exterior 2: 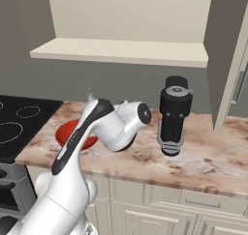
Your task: Retrieve the bottle and the shaker from the cabinet and place them next to the mixing bowl on the counter. Then add garlic from the fridge to the mixing bowl.
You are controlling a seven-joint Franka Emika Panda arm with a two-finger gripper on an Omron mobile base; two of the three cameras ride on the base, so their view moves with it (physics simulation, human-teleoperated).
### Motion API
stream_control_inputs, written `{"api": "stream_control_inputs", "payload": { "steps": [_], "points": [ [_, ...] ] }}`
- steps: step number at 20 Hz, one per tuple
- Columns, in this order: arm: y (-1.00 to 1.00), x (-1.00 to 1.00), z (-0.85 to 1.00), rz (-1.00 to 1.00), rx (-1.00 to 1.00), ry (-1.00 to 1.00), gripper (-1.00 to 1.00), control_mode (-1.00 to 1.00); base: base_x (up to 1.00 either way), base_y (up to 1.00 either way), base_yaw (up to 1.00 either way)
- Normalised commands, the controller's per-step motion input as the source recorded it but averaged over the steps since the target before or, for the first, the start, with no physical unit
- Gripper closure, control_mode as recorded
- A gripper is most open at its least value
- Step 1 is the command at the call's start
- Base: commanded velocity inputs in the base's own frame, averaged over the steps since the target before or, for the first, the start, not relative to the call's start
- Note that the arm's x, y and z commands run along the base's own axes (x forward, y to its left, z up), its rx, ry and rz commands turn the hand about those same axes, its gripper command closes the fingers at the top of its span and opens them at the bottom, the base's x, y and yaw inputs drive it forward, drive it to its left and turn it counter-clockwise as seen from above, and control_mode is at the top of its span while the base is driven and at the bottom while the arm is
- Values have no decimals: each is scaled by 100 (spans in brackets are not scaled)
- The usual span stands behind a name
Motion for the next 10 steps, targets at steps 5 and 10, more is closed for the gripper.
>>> {"api": "stream_control_inputs", "payload": {
  "steps": [5, 10],
  "points": [
    [18, 0, -63, 0, -10, 10, 100, -100, 0, 0, 0],
    [35, 1, -45, 0, -5, 9, 100, -100, 0, 0, 0]
  ]
}}
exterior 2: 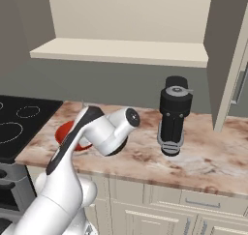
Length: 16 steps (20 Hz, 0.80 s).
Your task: Retrieve the bottle and the shaker from the cabinet and place them next to the mixing bowl on the counter. Then add garlic from the fridge to the mixing bowl.
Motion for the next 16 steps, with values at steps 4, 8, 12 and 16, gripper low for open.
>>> {"api": "stream_control_inputs", "payload": {
  "steps": [4, 8, 12, 16],
  "points": [
    [23, 24, -8, -1, 0, 8, 100, -100, 0, 0, 0],
    [9, 33, -11, -6, 0, 5, 100, -100, 0, 0, 0],
    [0, 21, -43, -6, 0, 4, 100, -100, 0, 0, 0],
    [0, 3, -45, -2, 0, 2, 100, -100, 0, 0, 0]
  ]
}}
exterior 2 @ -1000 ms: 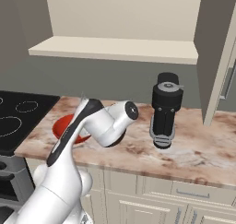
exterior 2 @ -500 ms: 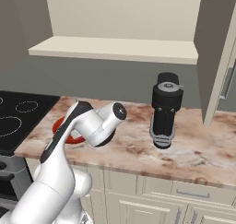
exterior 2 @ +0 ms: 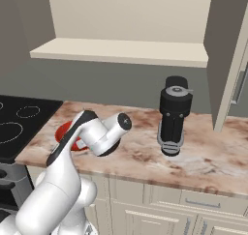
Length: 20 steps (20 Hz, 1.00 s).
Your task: Retrieve the bottle and the shaker from the cabinet and place them next to the mixing bowl on the counter. Then add garlic from the fridge to the mixing bowl.
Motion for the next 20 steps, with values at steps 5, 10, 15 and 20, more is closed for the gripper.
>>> {"api": "stream_control_inputs", "payload": {
  "steps": [5, 10, 15, 20],
  "points": [
    [0, 1, -35, 0, 1, 0, 100, -100, 0, 0, 0],
    [0, 10, -32, 0, 4, 0, 100, -100, 0, 0, 0],
    [0, 15, -30, 0, 6, 0, 100, -100, 0, 0, 0],
    [-7, 6, -1, 0, 13, 0, 100, -100, 0, 0, 0]
  ]
}}
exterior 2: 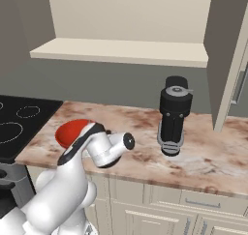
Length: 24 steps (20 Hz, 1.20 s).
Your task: Retrieve the bottle and the shaker from the cabinet and place them next to the mixing bowl on the counter. Then add garlic from the fridge to the mixing bowl.
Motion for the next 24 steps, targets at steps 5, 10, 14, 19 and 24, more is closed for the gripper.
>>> {"api": "stream_control_inputs", "payload": {
  "steps": [5, 10, 14, 19, 24],
  "points": [
    [-17, 0, 0, 0, 4, 0, 100, -100, 0, 0, 0],
    [-12, 1, 0, 0, 0, 0, 100, -100, 0, 0, 0],
    [-11, 5, -12, 0, 0, 0, 100, -100, 0, 0, 0],
    [-8, 8, -24, 0, 0, 0, 100, -100, 0, 0, 0],
    [0, 7, -14, 0, 0, 0, 100, -100, 0, 0, 0]
  ]
}}
